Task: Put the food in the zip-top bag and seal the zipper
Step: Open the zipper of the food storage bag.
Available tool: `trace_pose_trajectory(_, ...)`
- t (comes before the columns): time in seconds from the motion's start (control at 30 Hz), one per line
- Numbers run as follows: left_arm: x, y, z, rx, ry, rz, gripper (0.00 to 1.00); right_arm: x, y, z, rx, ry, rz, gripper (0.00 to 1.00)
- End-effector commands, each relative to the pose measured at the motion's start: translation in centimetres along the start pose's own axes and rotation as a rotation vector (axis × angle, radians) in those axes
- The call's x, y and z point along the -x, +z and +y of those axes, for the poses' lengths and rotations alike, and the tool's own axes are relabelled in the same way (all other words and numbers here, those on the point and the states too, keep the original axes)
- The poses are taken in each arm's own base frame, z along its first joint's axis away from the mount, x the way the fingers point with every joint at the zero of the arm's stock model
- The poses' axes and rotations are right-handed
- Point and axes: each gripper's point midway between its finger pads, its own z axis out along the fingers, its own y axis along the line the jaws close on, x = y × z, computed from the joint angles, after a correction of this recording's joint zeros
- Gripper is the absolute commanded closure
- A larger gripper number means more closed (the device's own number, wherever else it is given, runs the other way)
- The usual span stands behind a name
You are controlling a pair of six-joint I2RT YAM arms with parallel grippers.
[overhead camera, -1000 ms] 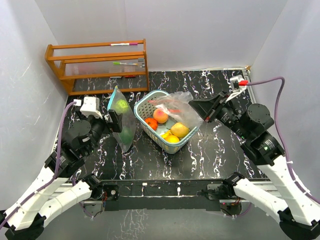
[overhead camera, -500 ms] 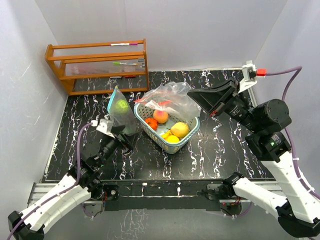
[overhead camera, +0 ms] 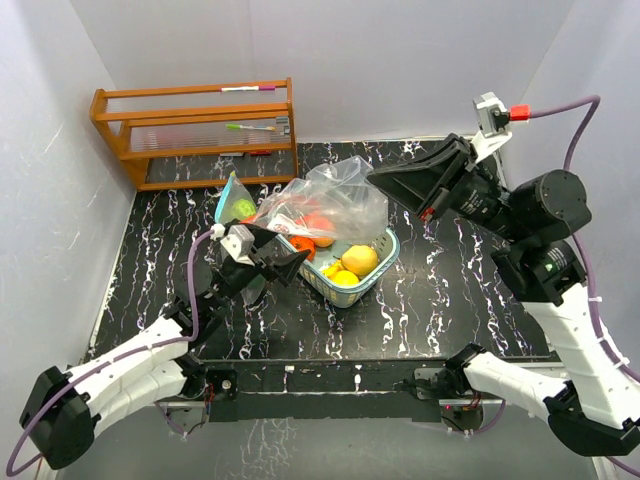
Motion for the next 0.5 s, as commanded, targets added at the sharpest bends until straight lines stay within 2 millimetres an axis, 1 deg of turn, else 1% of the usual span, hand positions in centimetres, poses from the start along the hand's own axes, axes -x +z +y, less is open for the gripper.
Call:
trace_pose_trajectory(0.0,7.3,0.3,-2.7,-0.152,0.134,-0.319,0.16,1.7,-1.2,3.5,0.083,-0.015,-0.023,0.92)
trace_pose_trajectory(0.1,8.8,-0.2,-3.3,-0.185,0.132,-0.441,0.1,1.1,-1.4,3.4,0.087,0.005,-0.016,0.92)
trace_pose_trajectory(0.13,9.3,-0.1,-3.8,-0.213,0.13,-0.459,0.09,1.0,-1.5,3.4,0.088,0.009,-0.016,0.92)
trace_pose_trajectory(0.2,9.5,0.3,-4.8,-0.276,0.12,-0.463,0.03,0.7,-1.5,3.3,0.095,0.016,-0.011,0.92)
trace_pose_trajectory(0.27,9.8,0.7,-5.7,-0.328,0.105,-0.474,0.03,0.5,-1.4,3.3,0.1,0.02,-0.005,0.92)
trace_pose_trajectory(0.3,10.3,0.5,-6.0,-0.349,0.102,-0.503,0.03,0.5,-1.4,3.3,0.103,0.02,-0.003,0.92)
trace_pose_trajectory(0.47,11.3,0.6,-6.6,-0.382,0.085,-0.539,0.03,0.0,-1.3,2.7,0.092,0.027,0.003,0.92)
